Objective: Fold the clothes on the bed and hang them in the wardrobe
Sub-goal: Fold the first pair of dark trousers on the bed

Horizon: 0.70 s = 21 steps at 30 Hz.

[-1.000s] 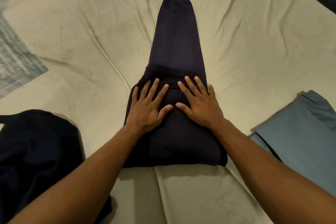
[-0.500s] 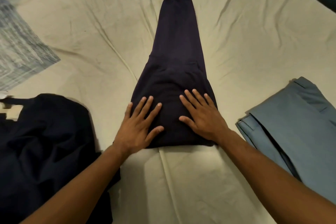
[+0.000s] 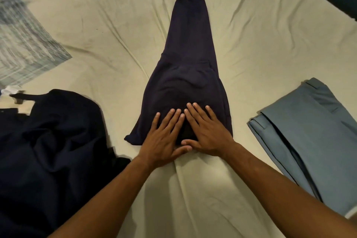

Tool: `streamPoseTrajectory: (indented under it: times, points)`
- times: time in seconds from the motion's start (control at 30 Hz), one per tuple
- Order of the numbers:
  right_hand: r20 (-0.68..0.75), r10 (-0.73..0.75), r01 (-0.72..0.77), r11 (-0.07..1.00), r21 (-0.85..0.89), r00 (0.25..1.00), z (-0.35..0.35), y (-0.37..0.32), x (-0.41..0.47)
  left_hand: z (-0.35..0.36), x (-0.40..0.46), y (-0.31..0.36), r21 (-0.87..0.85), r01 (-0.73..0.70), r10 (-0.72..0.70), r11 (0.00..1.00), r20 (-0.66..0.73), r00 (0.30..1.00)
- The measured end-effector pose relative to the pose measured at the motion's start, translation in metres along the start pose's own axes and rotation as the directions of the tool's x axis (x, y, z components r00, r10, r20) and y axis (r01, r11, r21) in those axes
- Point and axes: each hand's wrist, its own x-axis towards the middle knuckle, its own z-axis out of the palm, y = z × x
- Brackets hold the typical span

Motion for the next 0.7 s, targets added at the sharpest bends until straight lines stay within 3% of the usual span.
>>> streamPoseTrajectory:
  times: [0.13,0.33,0.7]
  points:
    - [0.029,-0.004,0.005,0.999,-0.033,1.000,0.001,0.011,-0.025,0.000,-0.029,-0.024,0.046,0.067,-0.070,0.997,0.056,0.996]
    - [-0.051,0.059,-0.063,0.996,-0.067,0.997,0.003,0.013,-0.040,-0.017,-0.056,-0.035,0.116,0.281,-0.283,0.953,0.001,0.959]
    - [0.020,0.195,-0.188,0.964,-0.189,0.981,-0.032,-0.015,-0.020,-0.059,-0.045,-0.038,0.188,0.088,-0.065,0.978,-0.125,0.990]
